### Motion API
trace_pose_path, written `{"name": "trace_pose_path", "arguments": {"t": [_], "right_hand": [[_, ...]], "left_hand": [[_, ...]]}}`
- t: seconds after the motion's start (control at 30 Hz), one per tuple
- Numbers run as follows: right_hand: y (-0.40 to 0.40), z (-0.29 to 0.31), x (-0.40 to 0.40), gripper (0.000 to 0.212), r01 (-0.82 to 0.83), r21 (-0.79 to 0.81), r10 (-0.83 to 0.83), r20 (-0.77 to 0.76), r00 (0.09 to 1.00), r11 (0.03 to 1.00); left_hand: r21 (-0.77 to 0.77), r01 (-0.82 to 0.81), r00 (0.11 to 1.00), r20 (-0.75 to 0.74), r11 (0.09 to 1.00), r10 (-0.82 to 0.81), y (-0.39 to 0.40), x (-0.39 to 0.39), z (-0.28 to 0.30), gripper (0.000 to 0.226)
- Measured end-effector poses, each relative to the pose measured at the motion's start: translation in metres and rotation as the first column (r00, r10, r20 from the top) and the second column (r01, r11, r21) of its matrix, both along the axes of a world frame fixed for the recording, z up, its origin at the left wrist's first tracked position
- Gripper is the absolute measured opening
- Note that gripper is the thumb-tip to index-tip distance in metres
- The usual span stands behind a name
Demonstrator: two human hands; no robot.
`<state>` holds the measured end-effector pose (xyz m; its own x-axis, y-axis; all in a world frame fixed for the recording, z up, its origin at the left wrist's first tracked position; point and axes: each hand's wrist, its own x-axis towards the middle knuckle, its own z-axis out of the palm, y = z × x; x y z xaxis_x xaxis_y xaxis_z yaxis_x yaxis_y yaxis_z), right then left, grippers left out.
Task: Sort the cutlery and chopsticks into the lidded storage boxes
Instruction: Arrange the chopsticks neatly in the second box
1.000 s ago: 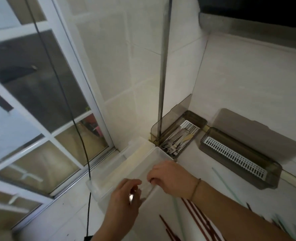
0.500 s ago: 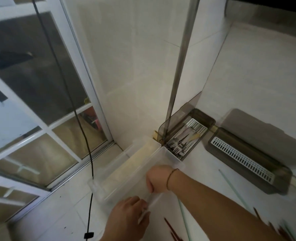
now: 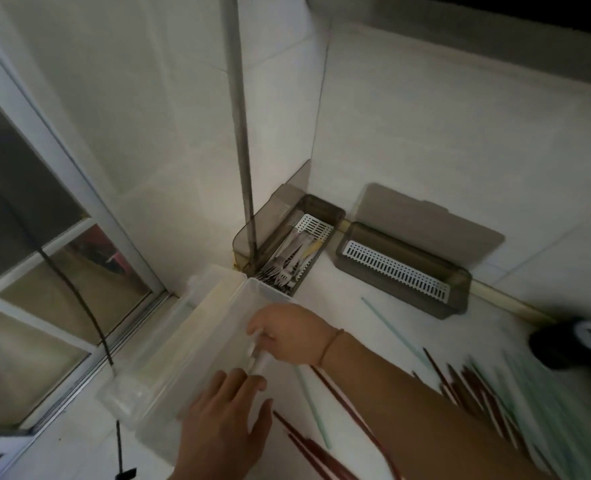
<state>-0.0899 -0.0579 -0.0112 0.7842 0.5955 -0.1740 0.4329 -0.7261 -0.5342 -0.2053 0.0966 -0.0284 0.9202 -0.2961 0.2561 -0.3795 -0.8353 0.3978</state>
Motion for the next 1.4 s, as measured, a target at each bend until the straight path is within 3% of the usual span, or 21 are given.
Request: {"name": "trace_pose_path", "arguments": {"t": [0.1, 0.17, 0.27, 0.33, 0.43, 0.5, 0.53, 0.6, 0.8, 1.0, 1.13, 1.2, 1.27, 1.4], "right_hand": [[-0.059, 0.016, -0.033, 0.022, 0.248, 0.267, -0.294, 0.145, 0.945, 0.931], [-0.109, 0.019, -0.064, 0.017, 0.453, 0.339, -0.525, 0.16, 0.836, 0.825], [-0.178, 0.011, -0.123, 0.011, 0.728, 0.259, -0.77, 0.126, 0.626, 0.635], [-0.203, 0.001, -0.168, 0.011, 0.816, 0.141, -0.828, 0.092, 0.554, 0.561], [-0.201, -0.021, -0.234, 0.005, 0.78, -0.06, -0.779, 0.052, 0.625, 0.622], [-0.183, -0.03, -0.266, 0.022, 0.74, -0.18, -0.738, 0.095, 0.669, 0.648], [-0.173, -0.031, -0.276, 0.032, 0.742, -0.163, -0.733, 0.122, 0.669, 0.65], [-0.157, -0.036, -0.285, 0.046, 0.753, -0.131, -0.741, 0.133, 0.658, 0.645], [-0.15, -0.041, -0.278, 0.058, 0.78, -0.144, -0.764, 0.155, 0.626, 0.609], [-0.173, -0.045, -0.273, 0.044, 0.828, -0.065, -0.81, 0.179, 0.558, 0.556], [-0.205, -0.038, -0.246, 0.03, 0.845, 0.148, -0.857, 0.151, 0.494, 0.513], [-0.221, -0.022, -0.215, 0.02, 0.824, 0.211, -0.85, 0.168, 0.5, 0.526], [-0.235, -0.003, -0.177, 0.018, 0.79, 0.249, -0.828, 0.207, 0.522, 0.56], [-0.253, 0.015, -0.086, 0.017, 0.775, 0.236, -0.801, 0.308, 0.513, 0.586]], "left_hand": [[-0.054, 0.209, 0.977, 0.064, 0.976, -0.206, -0.027, 0.001, -0.002, 0.009], [-0.048, 0.385, 0.923, 0.018, 0.922, -0.384, -0.049, -0.001, -0.006, 0.009], [0.03, 0.599, 0.798, -0.104, 0.8, -0.594, -0.077, -0.01, -0.017, 0.02], [0.074, 0.709, 0.702, -0.166, 0.701, -0.693, -0.092, -0.018, -0.027, 0.026], [0.238, 0.804, 0.59, -0.201, 0.546, -0.782, -0.107, -0.03, -0.04, 0.029], [0.32, 0.813, 0.554, -0.17, 0.486, -0.815, -0.113, -0.036, -0.046, 0.027], [0.328, 0.816, 0.543, -0.152, 0.476, -0.826, -0.115, -0.038, -0.047, 0.025], [0.304, 0.819, 0.539, -0.119, 0.486, -0.834, -0.122, -0.041, -0.047, 0.023], [0.227, 0.8, 0.581, -0.066, 0.555, -0.811, -0.137, -0.036, -0.042, 0.016], [0.215, 0.735, 0.669, -0.077, 0.643, -0.739, -0.145, -0.03, -0.04, 0.016], [0.172, 0.711, 0.698, -0.051, 0.682, -0.714, -0.154, -0.019, -0.032, 0.009], [0.078, 0.66, 0.751, -0.071, 0.747, -0.656, -0.161, -0.003, -0.027, 0.009], [0.072, 0.552, 0.831, -0.129, 0.831, -0.541, -0.172, 0.023, -0.019, 0.022], [0.243, 0.351, 0.934, -0.164, 0.904, -0.318, -0.202, 0.092, -0.007, 0.058]]}}
